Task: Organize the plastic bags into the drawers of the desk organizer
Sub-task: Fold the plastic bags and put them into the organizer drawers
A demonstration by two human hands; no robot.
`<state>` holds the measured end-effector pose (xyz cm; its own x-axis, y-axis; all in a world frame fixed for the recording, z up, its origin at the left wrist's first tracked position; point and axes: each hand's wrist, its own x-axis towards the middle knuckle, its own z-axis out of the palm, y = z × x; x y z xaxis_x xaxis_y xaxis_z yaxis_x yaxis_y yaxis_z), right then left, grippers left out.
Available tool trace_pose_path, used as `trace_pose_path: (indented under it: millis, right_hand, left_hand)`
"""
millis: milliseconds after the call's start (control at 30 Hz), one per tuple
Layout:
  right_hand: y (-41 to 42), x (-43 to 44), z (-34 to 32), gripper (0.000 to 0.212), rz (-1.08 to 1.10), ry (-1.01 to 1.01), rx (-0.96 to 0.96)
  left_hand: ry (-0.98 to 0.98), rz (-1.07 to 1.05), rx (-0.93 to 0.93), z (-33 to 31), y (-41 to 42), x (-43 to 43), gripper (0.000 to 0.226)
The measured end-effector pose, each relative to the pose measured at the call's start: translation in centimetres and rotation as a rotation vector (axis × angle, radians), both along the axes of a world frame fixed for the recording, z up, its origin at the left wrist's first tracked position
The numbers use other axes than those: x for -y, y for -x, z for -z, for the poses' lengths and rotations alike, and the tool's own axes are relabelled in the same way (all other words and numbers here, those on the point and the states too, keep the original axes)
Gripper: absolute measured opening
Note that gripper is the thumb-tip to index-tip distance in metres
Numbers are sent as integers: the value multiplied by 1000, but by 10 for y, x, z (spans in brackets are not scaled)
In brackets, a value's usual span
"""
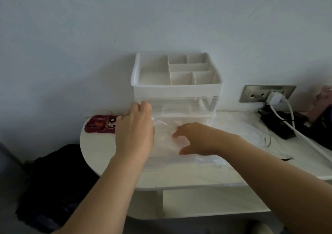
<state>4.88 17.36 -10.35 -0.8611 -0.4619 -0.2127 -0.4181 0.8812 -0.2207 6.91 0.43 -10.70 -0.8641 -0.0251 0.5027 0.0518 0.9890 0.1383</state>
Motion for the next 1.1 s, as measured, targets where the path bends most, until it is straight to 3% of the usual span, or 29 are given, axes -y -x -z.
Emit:
trace_pose_path:
  millis: [67,133,267,400,500,700,800,867,933,1000,1100]
  right_hand:
    - [0,1,-3,57,-41,-7,16]
    - [-2,0,-9,53,-60,-7,-36]
    - [-15,-1,-23,41,3,33,-281]
    - [-16,8,-19,37,40,-164,-96]
    - [-5,8,-11,22,59,-265,27]
    - [10,5,1,29,72,-241,112]
    - [2,-5,-6,43,64,-123,70]
    - [-8,-20,-19,52,92,59,-30]
    - [-17,-40,-34,32,136,273,-176]
    - [-21,-69,-41,8,244,355,-277]
    - [-20,-109,-33,17,382,39,-76]
  left_hand:
    - [-94,177,53,-1,-2,-9,30]
    - [-174,298,316,2,-4,-16,30]
    - [-220,264,712,0,4,-18,50]
    - [-206,239,821,-5,11,-28,56]
    - [-134,242,838,-3,13,-32,54]
    - [-139,317,839,4,21,-28,53]
    - [-185,361,837,7,22,-25,53]
    - [-212,368,814,10,23,-23,50]
    - [-220,362,786,13,23,-21,47]
    - [-227,353,721,15,23,-21,41]
    - [-245,332,561,15,18,-21,33]
